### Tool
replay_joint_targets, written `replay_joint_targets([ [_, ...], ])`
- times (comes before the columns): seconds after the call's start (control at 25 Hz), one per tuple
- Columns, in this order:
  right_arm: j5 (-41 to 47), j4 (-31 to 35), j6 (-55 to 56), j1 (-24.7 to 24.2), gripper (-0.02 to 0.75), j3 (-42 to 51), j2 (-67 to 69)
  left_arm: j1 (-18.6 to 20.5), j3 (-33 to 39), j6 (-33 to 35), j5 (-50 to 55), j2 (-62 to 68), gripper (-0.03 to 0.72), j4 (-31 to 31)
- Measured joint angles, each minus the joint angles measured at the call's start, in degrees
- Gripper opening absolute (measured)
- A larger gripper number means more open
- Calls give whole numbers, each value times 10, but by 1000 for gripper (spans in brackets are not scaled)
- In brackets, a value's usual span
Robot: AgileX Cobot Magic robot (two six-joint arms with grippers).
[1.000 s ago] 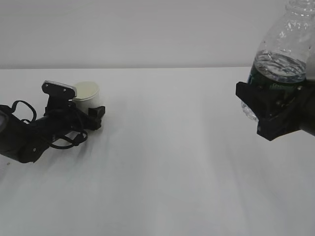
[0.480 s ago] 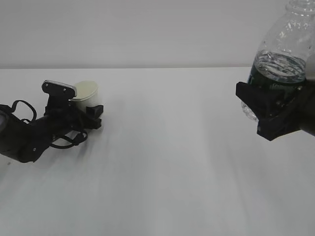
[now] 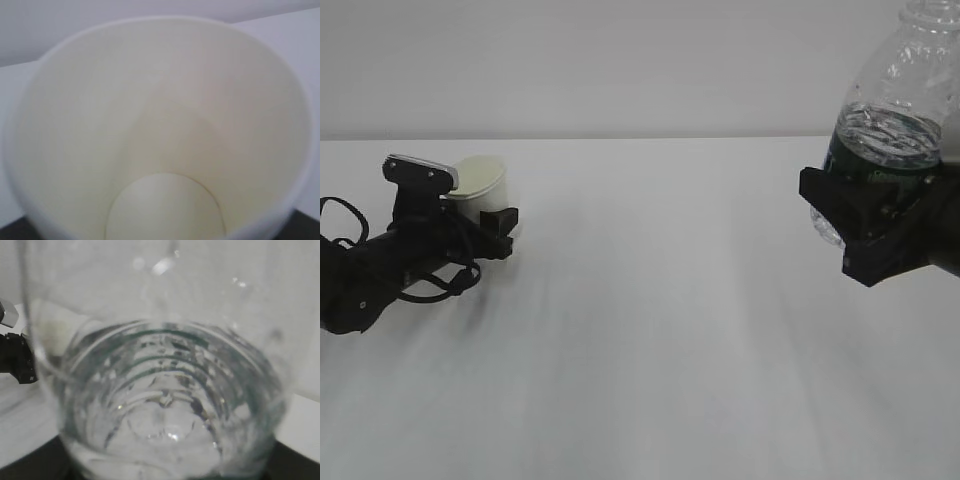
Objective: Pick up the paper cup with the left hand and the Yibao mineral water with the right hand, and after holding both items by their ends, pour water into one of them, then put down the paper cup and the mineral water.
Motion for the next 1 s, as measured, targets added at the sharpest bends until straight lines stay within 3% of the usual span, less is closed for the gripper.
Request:
replay_joint_targets([
  [0.24,0,0,0,0,435,0,0,1,31,-12,-20,-30,463,31],
  [0.56,0,0,0,0,435,0,0,1,61,-63,-35,-75,463,123],
  [1.0,1,-16,0,0,435,0,0,1,68,-187,-77,-105,463,321],
])
